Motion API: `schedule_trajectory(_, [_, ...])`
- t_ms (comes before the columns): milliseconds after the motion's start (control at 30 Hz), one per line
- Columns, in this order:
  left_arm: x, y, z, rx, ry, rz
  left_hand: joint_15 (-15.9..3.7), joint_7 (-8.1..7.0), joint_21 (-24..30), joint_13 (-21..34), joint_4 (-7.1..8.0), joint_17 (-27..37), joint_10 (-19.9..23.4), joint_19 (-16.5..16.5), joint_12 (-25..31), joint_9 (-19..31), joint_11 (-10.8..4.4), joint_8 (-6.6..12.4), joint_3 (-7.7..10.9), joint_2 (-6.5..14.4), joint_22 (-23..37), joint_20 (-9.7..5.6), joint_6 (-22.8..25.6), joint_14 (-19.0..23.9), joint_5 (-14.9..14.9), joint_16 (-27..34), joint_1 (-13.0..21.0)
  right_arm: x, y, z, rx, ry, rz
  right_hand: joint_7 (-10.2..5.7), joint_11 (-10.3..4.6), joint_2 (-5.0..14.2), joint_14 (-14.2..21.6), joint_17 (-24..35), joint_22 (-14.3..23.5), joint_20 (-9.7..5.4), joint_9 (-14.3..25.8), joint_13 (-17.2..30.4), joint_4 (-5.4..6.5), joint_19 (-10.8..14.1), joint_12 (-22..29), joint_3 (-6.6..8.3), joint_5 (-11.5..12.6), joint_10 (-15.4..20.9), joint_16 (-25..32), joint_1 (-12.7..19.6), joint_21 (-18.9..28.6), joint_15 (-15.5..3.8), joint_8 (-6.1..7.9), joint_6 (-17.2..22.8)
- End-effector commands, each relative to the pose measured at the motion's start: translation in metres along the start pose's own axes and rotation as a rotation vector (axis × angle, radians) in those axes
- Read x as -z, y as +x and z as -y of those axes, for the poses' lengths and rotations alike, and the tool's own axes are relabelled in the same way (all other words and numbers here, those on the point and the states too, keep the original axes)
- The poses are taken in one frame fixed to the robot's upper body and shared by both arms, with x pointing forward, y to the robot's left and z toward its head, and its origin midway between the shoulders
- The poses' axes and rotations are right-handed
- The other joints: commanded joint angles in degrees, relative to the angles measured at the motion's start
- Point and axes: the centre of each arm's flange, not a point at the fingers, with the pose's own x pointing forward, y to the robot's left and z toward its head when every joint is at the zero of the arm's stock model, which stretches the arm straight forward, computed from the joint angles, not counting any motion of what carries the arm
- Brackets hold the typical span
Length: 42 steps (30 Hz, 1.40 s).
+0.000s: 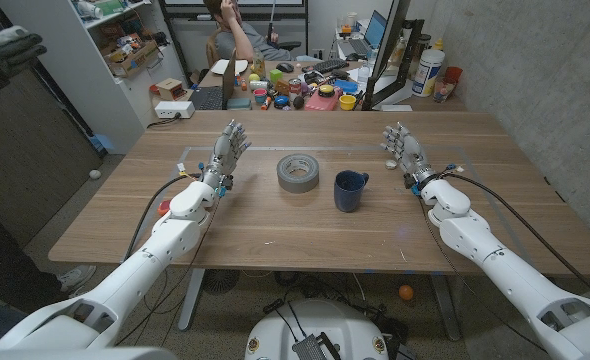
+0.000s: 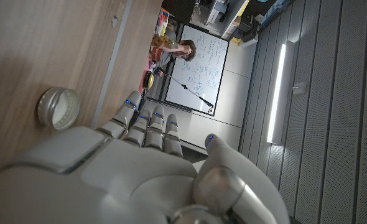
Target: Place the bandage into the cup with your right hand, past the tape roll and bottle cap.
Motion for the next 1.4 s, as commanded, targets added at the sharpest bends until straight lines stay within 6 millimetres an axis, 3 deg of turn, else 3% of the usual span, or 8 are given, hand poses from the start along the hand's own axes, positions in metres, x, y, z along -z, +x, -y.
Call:
schedule_trajectory(33, [0.001,0.002,0.000,0.000,0.001,-0.004,-1.04,-0.12,0.29,0.24,0.02,0.17,-0.04,0.03,0.27,0.12,-0.47,0.30,0.36,4.94,0.19,-3.48,-0.35,-0.47,0.31,0.33,-0.08,0.000,-0.003,0.003,-0.001,-0.010,-0.002,-0.26,0.13,1.48,0.59,0.22,0.22,-0.54,0.23,0.26,-0.25,0.47,0.18,0.43,0.35,0.41,0.30,0.56,0.16,0.19,0.40,0.38])
schedule_trajectory(133, [0.001,0.002,0.001,0.002,0.001,-0.005,-1.08,-0.12,0.28,0.24,0.02,0.17,-0.08,0.05,0.26,0.12,-0.55,0.32,0.37,4.94,0.19,-3.48,-0.30,-0.44,0.31,0.34,-0.09,-0.004,-0.004,0.004,-0.005,-0.037,-0.002,-0.16,0.09,0.93,0.83,0.08,0.20,-0.29,0.23,0.25,-0.79,0.72,0.14,0.47,0.27,0.31,0.28,0.94,0.12,0.38,0.39,0.34])
schedule_trajectory(200, [0.001,0.003,0.001,0.003,0.000,-0.005,-1.06,-0.16,0.28,0.24,0.02,0.17,-0.12,0.05,0.25,0.12,-0.63,0.33,0.37,4.93,0.18,-3.42,-0.26,-0.44,0.32,0.34,-0.10,-0.010,-0.005,0.004,-0.009,-0.090,-0.006,-0.47,0.54,-0.21,1.71,-0.16,0.13,0.81,0.24,0.26,-2.73,1.15,0.15,0.84,-0.02,0.24,0.30,2.68,-0.17,1.98,0.39,0.17])
schedule_trajectory(233, [0.001,0.003,0.001,0.004,0.000,-0.005,-1.01,-0.19,0.19,0.24,0.03,0.17,-0.36,-0.14,0.17,0.13,-0.53,0.27,0.37,4.93,0.19,-3.27,-0.41,-0.66,0.32,0.27,-0.13,-0.014,-0.006,0.004,-0.012,-0.125,-0.009,-1.02,0.47,-0.86,2.81,-0.20,0.17,2.93,0.27,0.30,-4.50,1.64,0.16,1.29,-0.43,0.08,0.41,4.45,-0.44,3.13,0.42,-0.04])
schedule_trajectory(333, [0.001,0.003,0.001,0.006,0.000,-0.004,-0.95,-0.29,0.18,0.24,0.03,0.17,-0.37,-0.13,0.20,0.14,-0.49,0.29,0.39,4.94,0.19,-3.22,-0.36,-0.69,0.33,0.27,-0.15,-0.027,-0.009,0.005,-0.015,-0.223,-0.002,-1.43,0.59,-1.34,4.23,-0.15,0.23,5.26,0.30,0.32,-5.53,1.88,0.18,1.48,-0.74,0.01,0.63,5.40,-0.70,4.48,0.43,-0.16])
schedule_trajectory(533, [0.002,0.004,0.004,0.017,-0.001,-0.003,-0.96,-0.26,0.26,0.24,0.03,0.17,-0.12,0.16,0.33,0.13,-0.33,0.44,0.41,4.93,0.18,-3.07,0.08,-0.47,0.34,0.37,-0.18,-0.055,-0.016,0.008,-0.006,-0.392,0.019,-1.97,0.45,-2.24,6.21,-0.08,0.26,7.34,0.33,0.35,-6.82,2.13,0.35,1.50,-1.07,0.34,0.97,6.49,-1.03,4.52,0.55,0.06])
schedule_trajectory(767, [0.003,0.004,0.006,0.031,-0.005,-0.006,-0.98,-0.24,0.26,0.24,0.01,0.16,-0.05,0.22,0.37,0.12,-0.30,0.49,0.43,4.92,0.18,-3.02,0.34,-0.47,0.35,0.37,-0.18,-0.079,-0.031,0.015,0.017,-0.531,0.055,-2.35,0.14,-3.37,7.14,-0.02,0.25,8.59,0.34,0.36,-7.85,2.30,0.57,1.24,-1.25,0.89,1.00,7.20,-1.33,4.19,0.61,0.15])
schedule_trajectory(1400, [0.004,0.012,0.019,0.094,-0.012,0.002,-0.93,-0.02,0.23,0.24,0.01,0.16,-0.04,0.33,0.39,0.11,-0.33,0.49,0.48,4.91,0.17,-2.82,0.68,-0.42,0.37,0.38,-0.21,-0.146,-0.071,0.027,-0.002,-0.937,0.070,-2.94,-0.65,-5.42,7.67,0.06,0.23,9.93,0.41,0.41,-10.95,2.21,0.72,1.25,-1.25,1.54,0.47,10.03,-2.40,3.15,1.18,2.12])
